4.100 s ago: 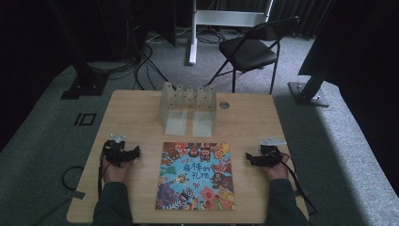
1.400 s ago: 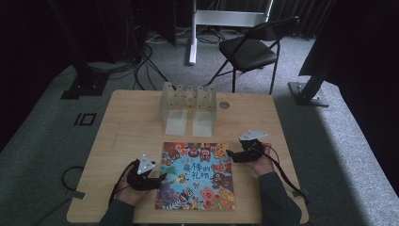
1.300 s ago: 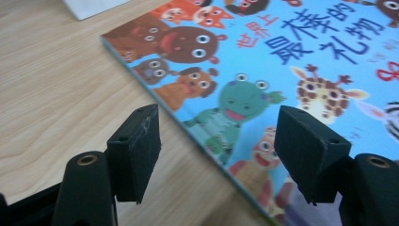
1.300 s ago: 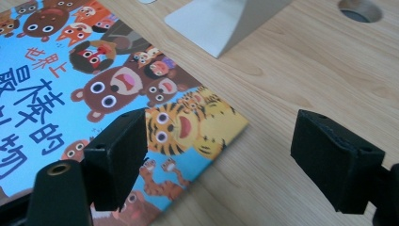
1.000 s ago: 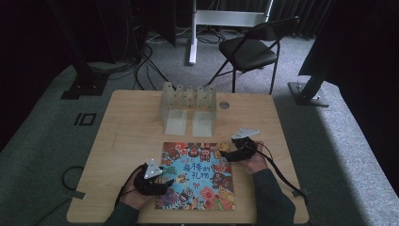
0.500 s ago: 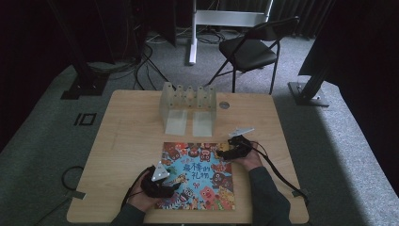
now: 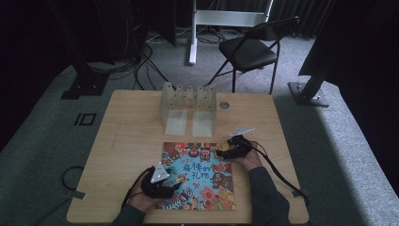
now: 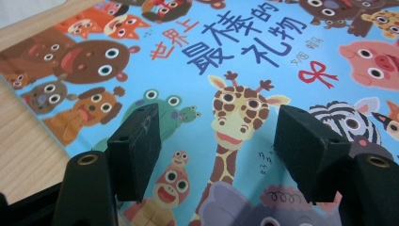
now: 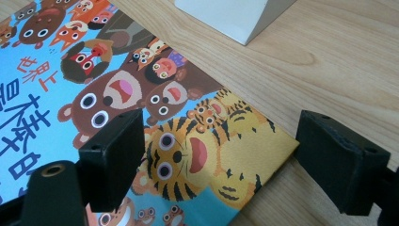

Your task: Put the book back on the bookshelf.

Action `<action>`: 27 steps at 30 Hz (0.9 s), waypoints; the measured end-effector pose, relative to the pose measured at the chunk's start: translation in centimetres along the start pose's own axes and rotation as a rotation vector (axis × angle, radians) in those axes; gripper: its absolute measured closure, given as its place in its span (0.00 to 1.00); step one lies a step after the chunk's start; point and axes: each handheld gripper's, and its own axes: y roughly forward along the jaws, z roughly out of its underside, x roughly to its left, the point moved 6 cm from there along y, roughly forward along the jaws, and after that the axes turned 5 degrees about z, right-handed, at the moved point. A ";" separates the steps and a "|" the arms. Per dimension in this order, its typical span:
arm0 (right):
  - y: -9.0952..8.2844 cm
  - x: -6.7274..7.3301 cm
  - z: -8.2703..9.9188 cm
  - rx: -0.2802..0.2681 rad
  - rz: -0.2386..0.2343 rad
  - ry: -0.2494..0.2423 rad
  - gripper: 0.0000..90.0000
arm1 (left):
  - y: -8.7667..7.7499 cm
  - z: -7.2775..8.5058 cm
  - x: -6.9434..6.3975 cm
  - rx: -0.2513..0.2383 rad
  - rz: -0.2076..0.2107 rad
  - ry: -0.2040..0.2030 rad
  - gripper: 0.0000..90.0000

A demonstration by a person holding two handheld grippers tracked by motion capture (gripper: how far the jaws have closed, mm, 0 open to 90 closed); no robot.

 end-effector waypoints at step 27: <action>-1.0 -0.2 -0.8 -0.032 -0.046 0.049 0.21 | 0.9 -1.6 -6.8 0.071 0.050 0.158 0.02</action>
